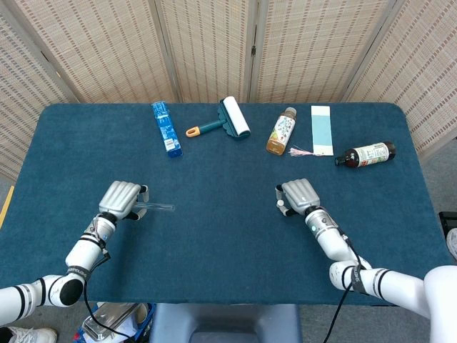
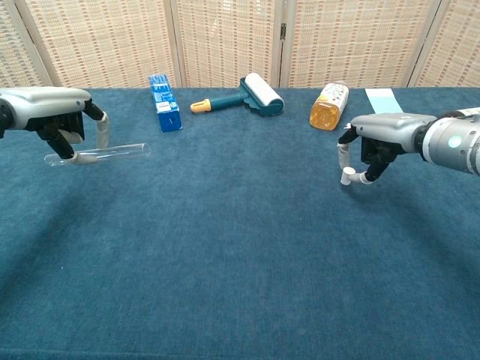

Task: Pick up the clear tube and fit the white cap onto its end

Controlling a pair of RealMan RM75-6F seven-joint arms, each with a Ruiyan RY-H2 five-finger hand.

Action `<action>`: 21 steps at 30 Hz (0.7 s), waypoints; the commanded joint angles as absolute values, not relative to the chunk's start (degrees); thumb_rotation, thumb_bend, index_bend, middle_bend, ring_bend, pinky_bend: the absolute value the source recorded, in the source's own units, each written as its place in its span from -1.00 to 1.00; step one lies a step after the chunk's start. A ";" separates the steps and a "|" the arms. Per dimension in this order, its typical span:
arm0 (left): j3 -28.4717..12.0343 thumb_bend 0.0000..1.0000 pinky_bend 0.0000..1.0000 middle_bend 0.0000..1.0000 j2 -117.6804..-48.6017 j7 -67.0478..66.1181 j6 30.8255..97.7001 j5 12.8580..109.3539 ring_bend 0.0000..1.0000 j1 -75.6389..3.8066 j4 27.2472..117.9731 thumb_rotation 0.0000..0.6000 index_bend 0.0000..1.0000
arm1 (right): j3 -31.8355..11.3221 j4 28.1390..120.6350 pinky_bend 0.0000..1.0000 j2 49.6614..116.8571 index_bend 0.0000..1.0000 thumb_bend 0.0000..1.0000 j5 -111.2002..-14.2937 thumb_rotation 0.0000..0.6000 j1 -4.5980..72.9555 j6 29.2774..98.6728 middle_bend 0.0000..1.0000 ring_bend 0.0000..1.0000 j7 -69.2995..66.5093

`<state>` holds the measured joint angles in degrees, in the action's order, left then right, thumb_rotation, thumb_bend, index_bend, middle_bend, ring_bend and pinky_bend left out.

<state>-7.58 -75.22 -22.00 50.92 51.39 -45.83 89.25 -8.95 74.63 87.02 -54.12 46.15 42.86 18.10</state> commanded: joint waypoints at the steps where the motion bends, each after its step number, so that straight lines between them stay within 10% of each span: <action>1: -9.11 -0.22 1.00 1.00 -75.19 -19.56 49.82 50.82 1.00 -46.28 88.64 1.00 0.23 | -11.01 80.33 1.00 82.43 0.46 0.34 -56.96 1.00 45.51 43.75 1.00 1.00 14.10; 21: -18.29 -0.22 1.00 1.00 -75.39 -0.27 38.55 48.91 1.00 -51.02 89.06 1.00 0.24 | -21.40 100.51 1.00 70.80 0.54 0.45 -66.81 1.00 46.39 49.76 1.00 1.00 -2.04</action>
